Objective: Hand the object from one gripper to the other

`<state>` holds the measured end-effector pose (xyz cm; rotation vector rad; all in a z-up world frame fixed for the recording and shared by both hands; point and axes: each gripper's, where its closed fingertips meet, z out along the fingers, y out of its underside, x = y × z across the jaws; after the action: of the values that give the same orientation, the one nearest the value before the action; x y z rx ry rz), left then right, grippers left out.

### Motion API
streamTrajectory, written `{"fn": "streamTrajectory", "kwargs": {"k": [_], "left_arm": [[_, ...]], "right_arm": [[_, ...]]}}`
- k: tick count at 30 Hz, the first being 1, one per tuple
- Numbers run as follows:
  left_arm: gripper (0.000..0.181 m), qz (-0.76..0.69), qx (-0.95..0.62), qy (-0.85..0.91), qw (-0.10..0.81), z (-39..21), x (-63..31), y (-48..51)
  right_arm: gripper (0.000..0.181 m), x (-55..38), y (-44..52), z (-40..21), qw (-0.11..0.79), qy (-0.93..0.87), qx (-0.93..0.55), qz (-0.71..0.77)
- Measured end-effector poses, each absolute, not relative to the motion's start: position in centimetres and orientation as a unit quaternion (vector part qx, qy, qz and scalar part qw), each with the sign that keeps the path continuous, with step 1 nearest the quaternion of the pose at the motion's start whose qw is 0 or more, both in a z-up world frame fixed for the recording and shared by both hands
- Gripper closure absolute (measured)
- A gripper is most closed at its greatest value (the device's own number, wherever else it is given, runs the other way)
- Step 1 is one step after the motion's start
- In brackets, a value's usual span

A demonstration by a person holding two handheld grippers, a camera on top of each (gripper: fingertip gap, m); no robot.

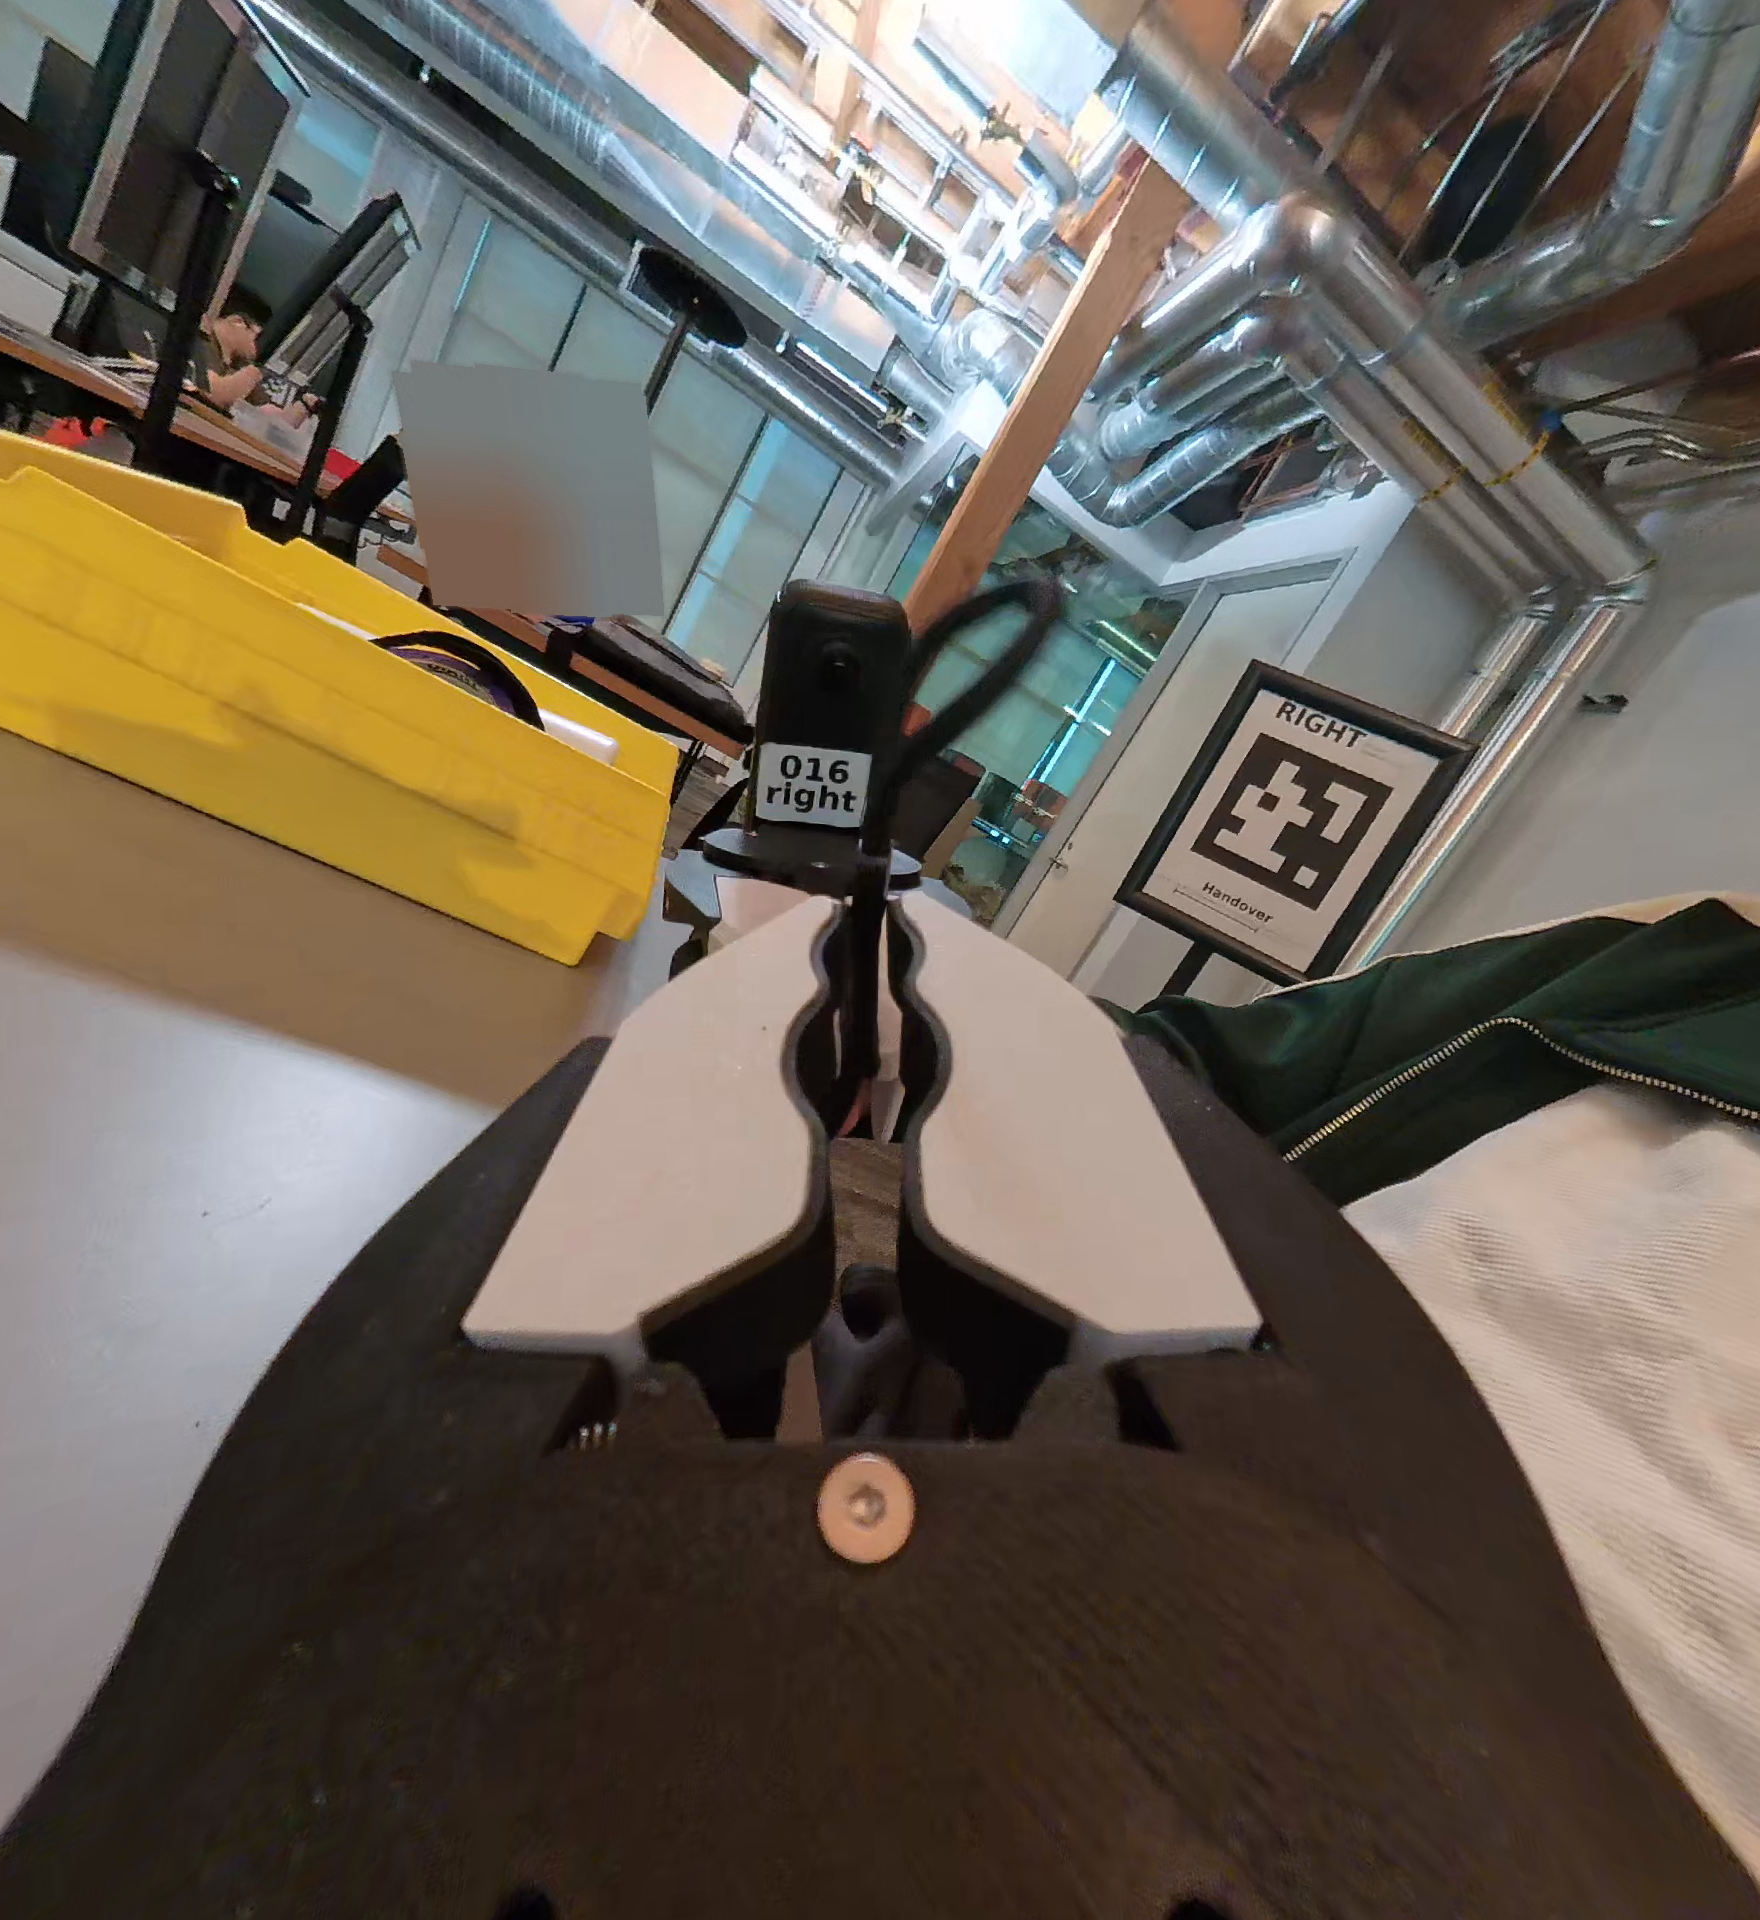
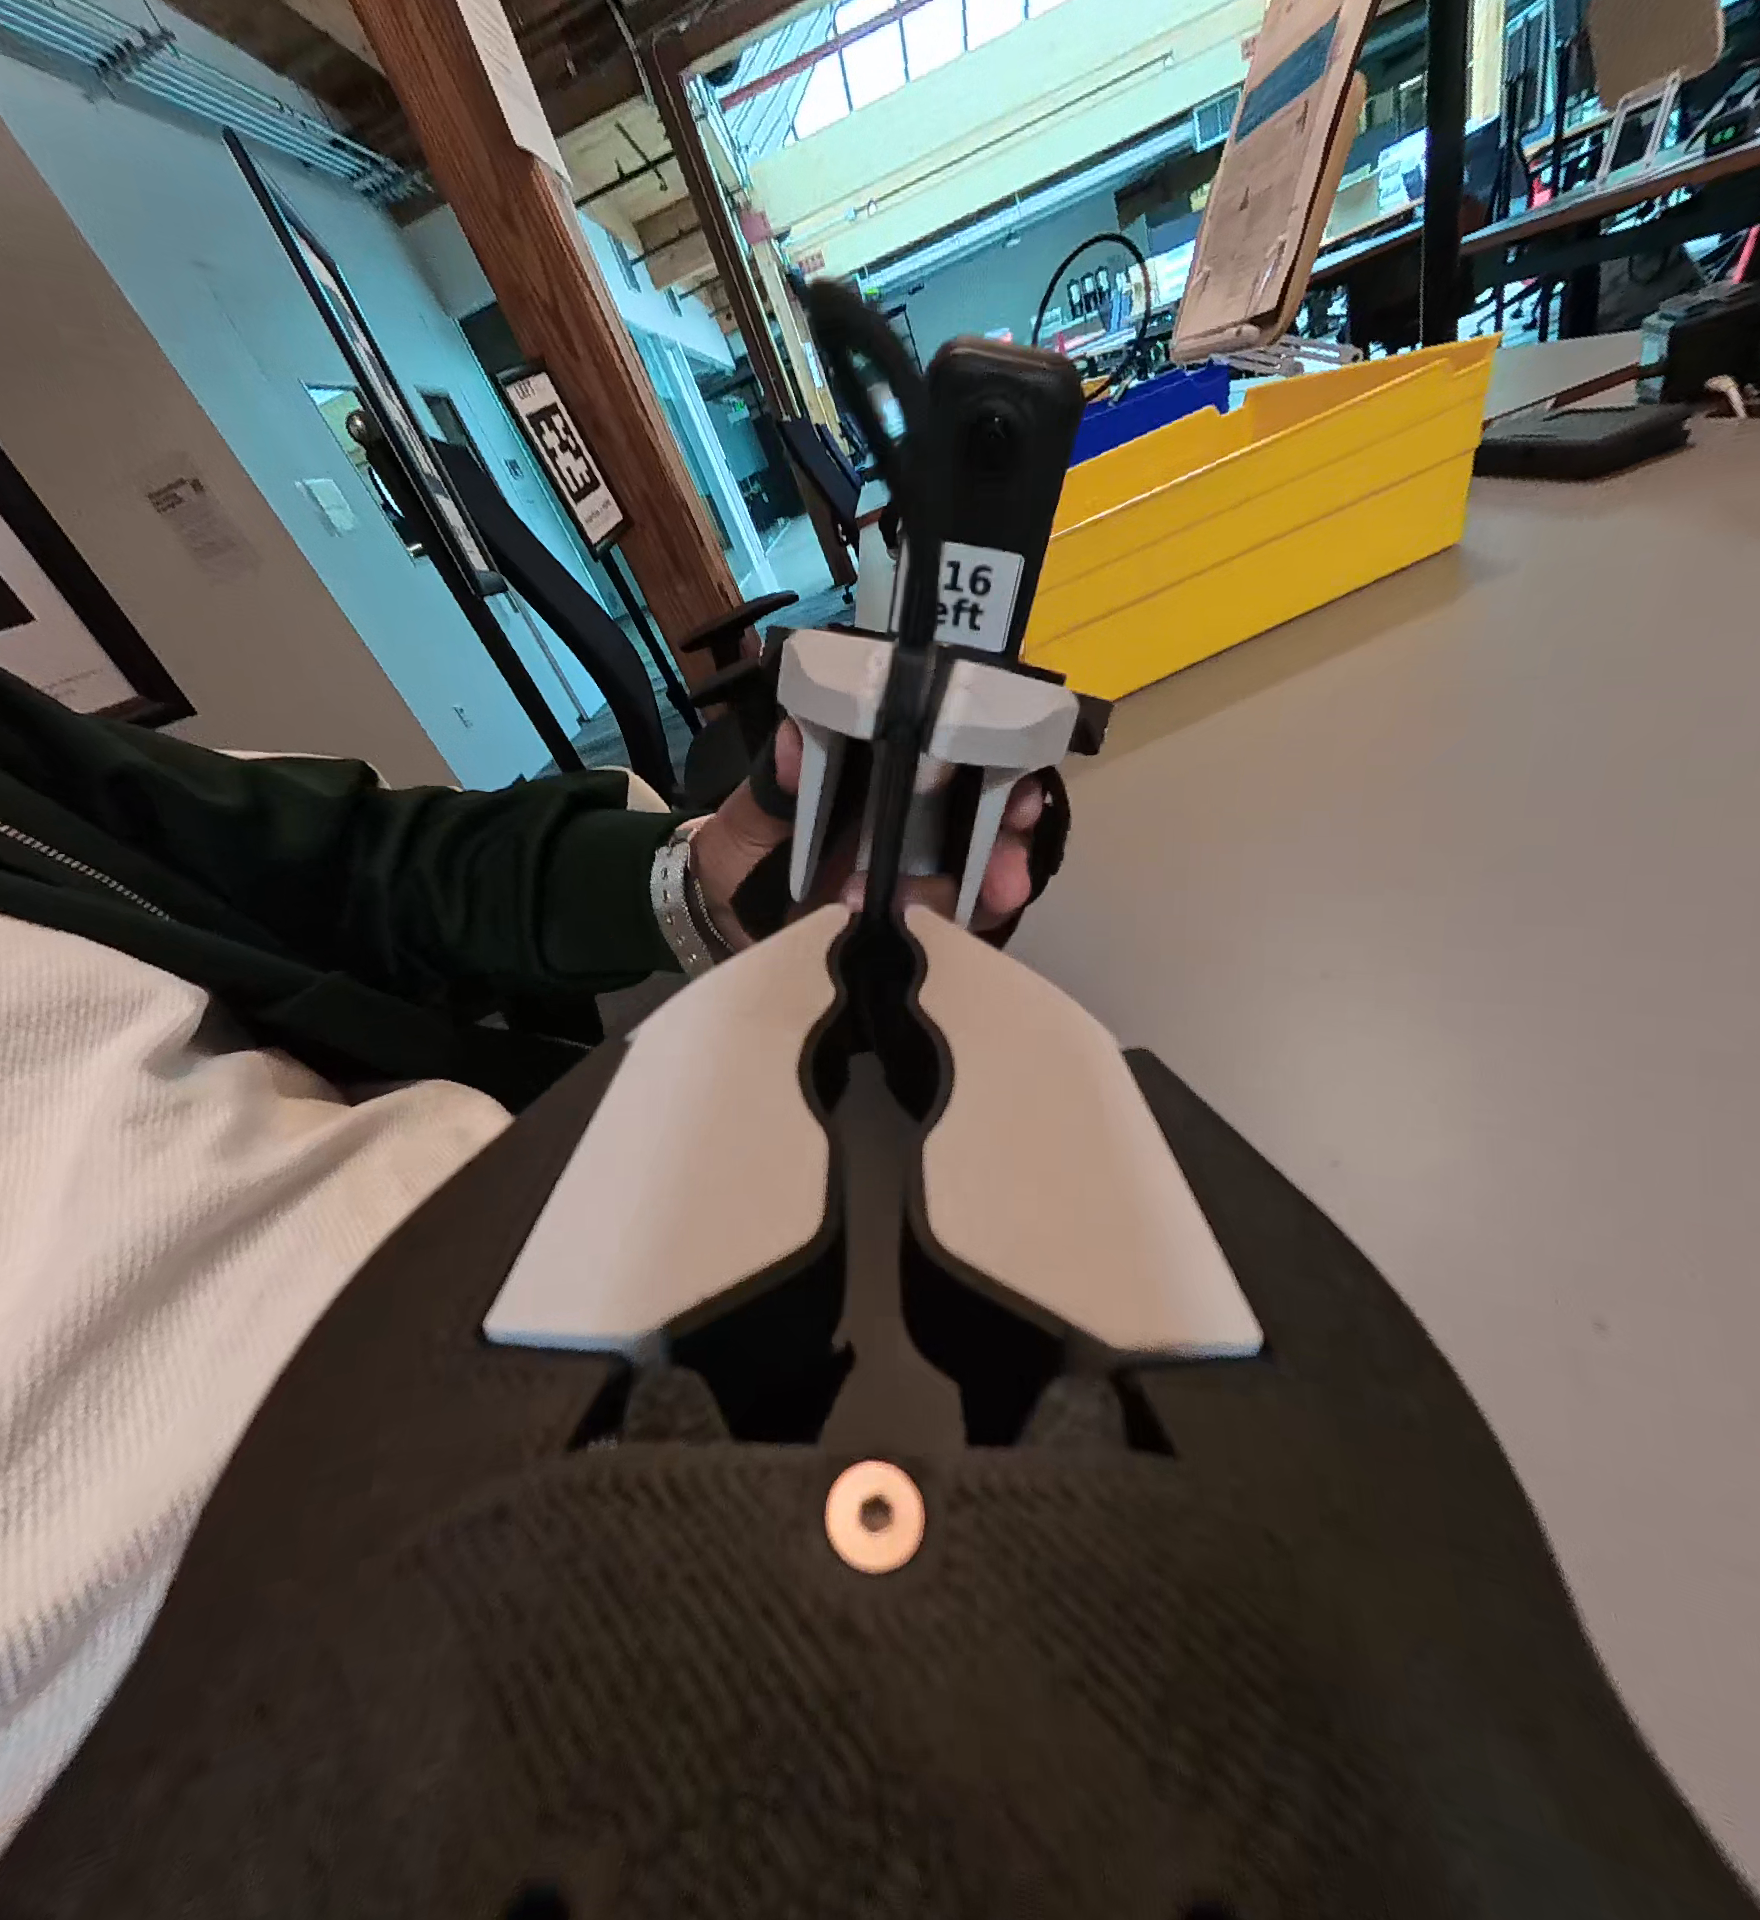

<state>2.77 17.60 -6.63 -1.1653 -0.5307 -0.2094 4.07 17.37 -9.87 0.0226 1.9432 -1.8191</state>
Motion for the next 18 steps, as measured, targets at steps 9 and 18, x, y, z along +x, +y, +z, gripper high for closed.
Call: {"fn": "streamTrajectory", "kwargs": {"k": [9,18], "left_arm": [[0.177,-0.059,-0.565,-0.250,0.784,-6.8,2.6,17.7],[0.177,-0.012,-0.594,-0.284,0.753,-8.0,2.3,17.5]], "right_arm": [[0.132,1.8,17.4,-9.7,0.205,0.697,0.064,-0.684],[0.133,0.5,17.9,-5.5,-0.053,0.675,0.002,-0.736]]}}
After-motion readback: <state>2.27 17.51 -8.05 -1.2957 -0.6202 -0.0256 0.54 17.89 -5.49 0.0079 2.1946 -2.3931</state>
